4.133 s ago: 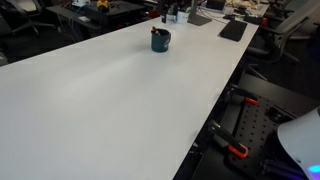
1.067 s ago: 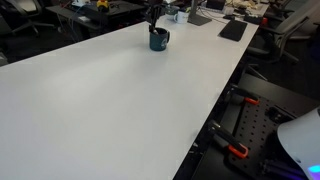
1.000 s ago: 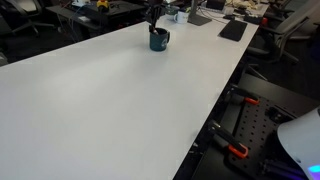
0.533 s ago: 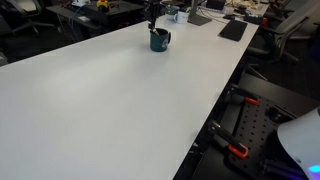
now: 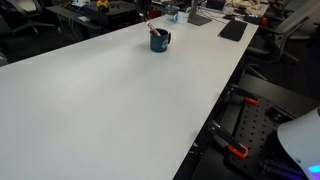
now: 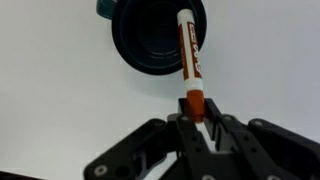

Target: Take the marker out of the cup

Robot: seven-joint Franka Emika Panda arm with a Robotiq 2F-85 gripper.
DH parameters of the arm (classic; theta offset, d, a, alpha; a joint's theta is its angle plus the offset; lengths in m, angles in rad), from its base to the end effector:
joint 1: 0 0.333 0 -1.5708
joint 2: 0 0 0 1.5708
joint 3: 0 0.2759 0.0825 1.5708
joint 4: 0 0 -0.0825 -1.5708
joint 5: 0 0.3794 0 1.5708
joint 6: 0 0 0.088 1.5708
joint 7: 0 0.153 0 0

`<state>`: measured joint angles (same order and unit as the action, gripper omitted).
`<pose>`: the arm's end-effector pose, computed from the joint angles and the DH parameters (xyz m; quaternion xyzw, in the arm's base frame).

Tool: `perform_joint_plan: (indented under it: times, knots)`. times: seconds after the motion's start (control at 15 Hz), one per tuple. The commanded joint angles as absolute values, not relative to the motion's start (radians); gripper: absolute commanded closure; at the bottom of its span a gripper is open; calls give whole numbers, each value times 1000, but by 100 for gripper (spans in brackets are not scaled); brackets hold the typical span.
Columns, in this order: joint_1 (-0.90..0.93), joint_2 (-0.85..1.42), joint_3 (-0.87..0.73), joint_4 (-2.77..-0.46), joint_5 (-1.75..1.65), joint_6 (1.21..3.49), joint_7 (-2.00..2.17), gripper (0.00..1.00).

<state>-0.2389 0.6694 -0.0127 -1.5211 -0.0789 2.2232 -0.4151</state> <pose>0.6630 -0.1752 0.1952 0.9936 0.1063 0.0038 0.0390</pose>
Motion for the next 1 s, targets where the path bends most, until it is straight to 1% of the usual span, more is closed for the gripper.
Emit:
perform_joint_plan:
  times: [0.0, 0.47, 0.93]
  knots:
    - [-164, 725, -43, -1379, -144, 2083, -366, 96]
    - [-87, 909, -31, -1067, -200, 1806, -386, 96]
    - [-76, 1112, -7, -786, -181, 1632, -476, 96]
